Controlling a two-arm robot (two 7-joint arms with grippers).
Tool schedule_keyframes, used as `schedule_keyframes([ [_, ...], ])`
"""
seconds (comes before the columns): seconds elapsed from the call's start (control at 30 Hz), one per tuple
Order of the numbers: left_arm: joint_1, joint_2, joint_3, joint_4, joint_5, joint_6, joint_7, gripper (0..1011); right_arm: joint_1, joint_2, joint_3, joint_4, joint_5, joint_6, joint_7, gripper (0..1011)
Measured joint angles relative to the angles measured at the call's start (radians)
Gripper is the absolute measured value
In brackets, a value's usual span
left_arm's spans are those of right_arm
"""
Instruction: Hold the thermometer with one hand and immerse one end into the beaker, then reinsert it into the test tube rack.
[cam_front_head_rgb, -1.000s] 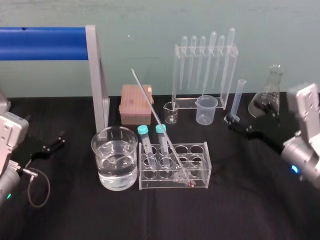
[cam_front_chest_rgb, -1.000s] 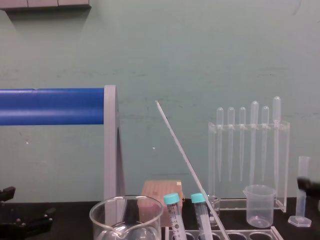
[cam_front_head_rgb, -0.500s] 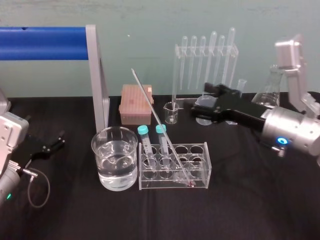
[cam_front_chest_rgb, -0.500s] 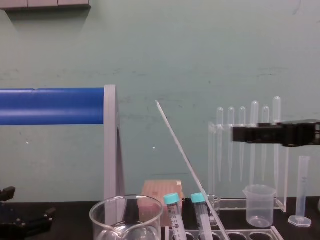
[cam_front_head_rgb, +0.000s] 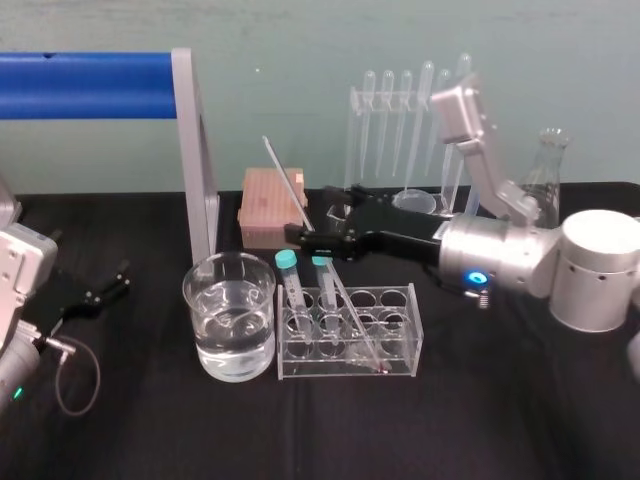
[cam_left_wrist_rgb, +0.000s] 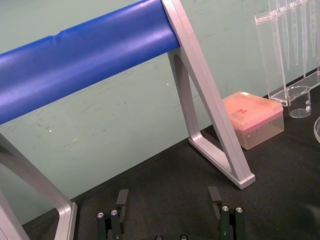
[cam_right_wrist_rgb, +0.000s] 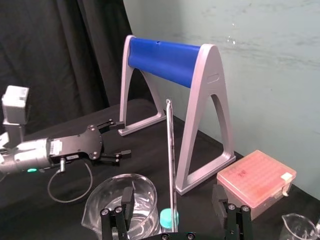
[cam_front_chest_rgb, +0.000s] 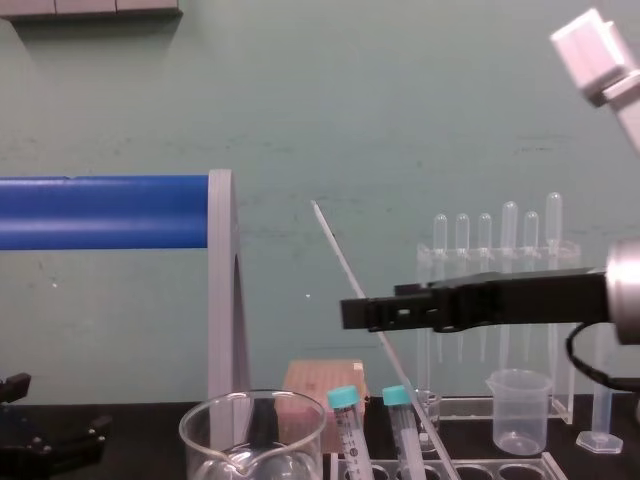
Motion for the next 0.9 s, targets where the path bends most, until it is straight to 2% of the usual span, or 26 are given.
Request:
schedule_keyframes([
  [0.13, 0.000, 0.000, 0.000, 0.000, 0.000, 0.000, 0.000, 1008, 0.037, -0.040, -0.023, 0.044, -0.015, 0.005, -0.012, 1003],
  [0.37, 0.000, 0.000, 0.000, 0.000, 0.000, 0.000, 0.000, 1008, 0.080, -0.080, -0.038, 0.086, -0.034, 0.000, -0.017, 1003],
  [0.6, 0.000, 0.000, 0.000, 0.000, 0.000, 0.000, 0.000, 1008, 0.099, -0.086, -0.044, 0.098, -0.045, 0.008, -0.015, 1003],
  [0.9, 0.000, 0.000, 0.000, 0.000, 0.000, 0.000, 0.000, 1008, 0.103, -0.076, -0.051, 0.091, -0.041, 0.023, 0.010, 1003],
])
